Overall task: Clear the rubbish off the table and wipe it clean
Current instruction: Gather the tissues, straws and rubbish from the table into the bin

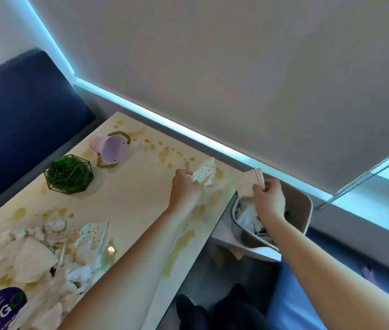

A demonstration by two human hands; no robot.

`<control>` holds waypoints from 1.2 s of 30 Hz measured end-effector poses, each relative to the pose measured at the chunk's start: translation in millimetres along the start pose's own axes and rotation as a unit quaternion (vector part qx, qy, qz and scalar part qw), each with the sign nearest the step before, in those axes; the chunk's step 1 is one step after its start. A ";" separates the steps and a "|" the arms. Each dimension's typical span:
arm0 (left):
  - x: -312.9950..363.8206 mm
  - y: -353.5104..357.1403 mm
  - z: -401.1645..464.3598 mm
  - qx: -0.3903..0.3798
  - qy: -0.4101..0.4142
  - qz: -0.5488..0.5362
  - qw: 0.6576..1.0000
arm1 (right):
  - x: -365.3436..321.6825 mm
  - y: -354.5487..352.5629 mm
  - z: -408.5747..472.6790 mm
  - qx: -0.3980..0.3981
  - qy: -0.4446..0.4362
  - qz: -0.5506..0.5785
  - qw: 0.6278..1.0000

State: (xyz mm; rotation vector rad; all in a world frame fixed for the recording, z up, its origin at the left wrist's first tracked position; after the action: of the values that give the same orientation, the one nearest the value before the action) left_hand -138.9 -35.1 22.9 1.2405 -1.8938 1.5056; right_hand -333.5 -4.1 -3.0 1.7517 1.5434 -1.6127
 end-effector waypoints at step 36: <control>41.5 156.9 -33.1 -0.169 -0.022 -0.031 0.985 | 72.5 -76.1 45.5 -0.094 0.023 -0.126 0.987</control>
State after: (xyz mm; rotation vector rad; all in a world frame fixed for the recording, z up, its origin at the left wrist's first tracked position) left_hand -297.7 -17.9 -20.9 1.1685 -2.0148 1.0748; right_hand -435.4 23.8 -47.3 1.5545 1.9362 -1.4841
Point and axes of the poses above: each hand's wrist, its own z-axis towards the middle knuckle, its own y-axis out of the palm, x = y × z, the point moved 1 cm from there along z, towards the middle knuckle
